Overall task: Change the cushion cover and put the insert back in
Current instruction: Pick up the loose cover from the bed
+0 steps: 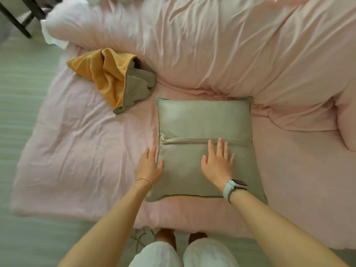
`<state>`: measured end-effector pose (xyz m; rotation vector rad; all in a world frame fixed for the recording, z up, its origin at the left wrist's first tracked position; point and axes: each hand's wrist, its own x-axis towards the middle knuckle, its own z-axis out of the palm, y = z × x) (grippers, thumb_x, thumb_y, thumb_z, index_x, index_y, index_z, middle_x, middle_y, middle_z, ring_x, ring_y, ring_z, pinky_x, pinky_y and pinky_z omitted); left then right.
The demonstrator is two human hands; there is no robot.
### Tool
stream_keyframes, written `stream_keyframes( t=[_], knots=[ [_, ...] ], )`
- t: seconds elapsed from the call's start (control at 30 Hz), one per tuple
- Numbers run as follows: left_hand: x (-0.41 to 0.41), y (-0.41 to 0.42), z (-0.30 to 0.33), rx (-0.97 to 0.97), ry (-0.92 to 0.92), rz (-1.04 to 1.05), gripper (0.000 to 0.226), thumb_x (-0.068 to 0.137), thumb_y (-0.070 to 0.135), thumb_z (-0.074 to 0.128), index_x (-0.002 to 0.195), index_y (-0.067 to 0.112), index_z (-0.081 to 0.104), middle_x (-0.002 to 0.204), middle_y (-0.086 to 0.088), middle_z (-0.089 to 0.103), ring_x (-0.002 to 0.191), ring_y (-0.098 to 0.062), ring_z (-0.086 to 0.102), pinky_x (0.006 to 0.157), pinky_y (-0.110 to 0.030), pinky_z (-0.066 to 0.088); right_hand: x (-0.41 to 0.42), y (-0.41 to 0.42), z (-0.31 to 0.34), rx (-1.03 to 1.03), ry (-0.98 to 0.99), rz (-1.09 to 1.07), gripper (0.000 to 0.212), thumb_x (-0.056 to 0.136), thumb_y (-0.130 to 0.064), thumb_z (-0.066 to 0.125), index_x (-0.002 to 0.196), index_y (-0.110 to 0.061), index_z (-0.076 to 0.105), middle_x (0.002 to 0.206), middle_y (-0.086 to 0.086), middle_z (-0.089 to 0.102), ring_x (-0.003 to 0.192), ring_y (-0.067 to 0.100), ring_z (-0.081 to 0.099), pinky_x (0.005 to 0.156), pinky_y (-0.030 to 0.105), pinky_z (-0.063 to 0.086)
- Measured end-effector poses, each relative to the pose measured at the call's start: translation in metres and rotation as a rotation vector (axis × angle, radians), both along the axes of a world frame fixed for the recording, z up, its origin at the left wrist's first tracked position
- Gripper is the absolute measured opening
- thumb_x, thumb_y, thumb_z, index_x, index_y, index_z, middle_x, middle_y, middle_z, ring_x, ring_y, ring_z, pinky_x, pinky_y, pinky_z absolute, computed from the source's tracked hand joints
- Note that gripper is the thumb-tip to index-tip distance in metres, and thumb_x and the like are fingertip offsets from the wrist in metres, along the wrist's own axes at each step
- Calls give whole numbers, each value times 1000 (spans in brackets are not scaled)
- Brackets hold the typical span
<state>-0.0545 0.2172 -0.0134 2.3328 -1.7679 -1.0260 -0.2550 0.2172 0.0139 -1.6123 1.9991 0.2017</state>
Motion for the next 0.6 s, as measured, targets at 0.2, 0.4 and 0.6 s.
stream_keyframes(
  t=[0.2, 0.4, 0.6],
  knots=[
    [75, -32, 33, -70, -119, 91, 52, 95, 29, 40, 144, 17, 28, 147, -5, 34, 136, -21, 30, 108, -41, 31, 74, -55, 20, -130, -221, 176, 55, 97, -25, 34, 148, -14, 15, 155, 11, 14, 142, 25, 12, 114, 38, 14],
    [166, -80, 20, -110, -183, 121, 51, 96, 30, 40, 144, 18, 28, 147, -5, 32, 135, -22, 28, 108, -40, 29, 161, -116, 12, -279, -200, 426, 48, 95, -18, 38, 143, -18, 30, 140, 2, 39, 126, 23, 36, 100, 36, 32],
    [251, -106, -61, 87, -218, 81, 58, 95, 39, 38, 146, 31, 13, 156, -1, 9, 143, -24, 1, 113, -49, 13, 261, -185, -49, -402, -97, 660, 41, 92, -12, 46, 133, -15, 48, 125, 6, 54, 113, 31, 46, 80, 40, 38]
  ],
)
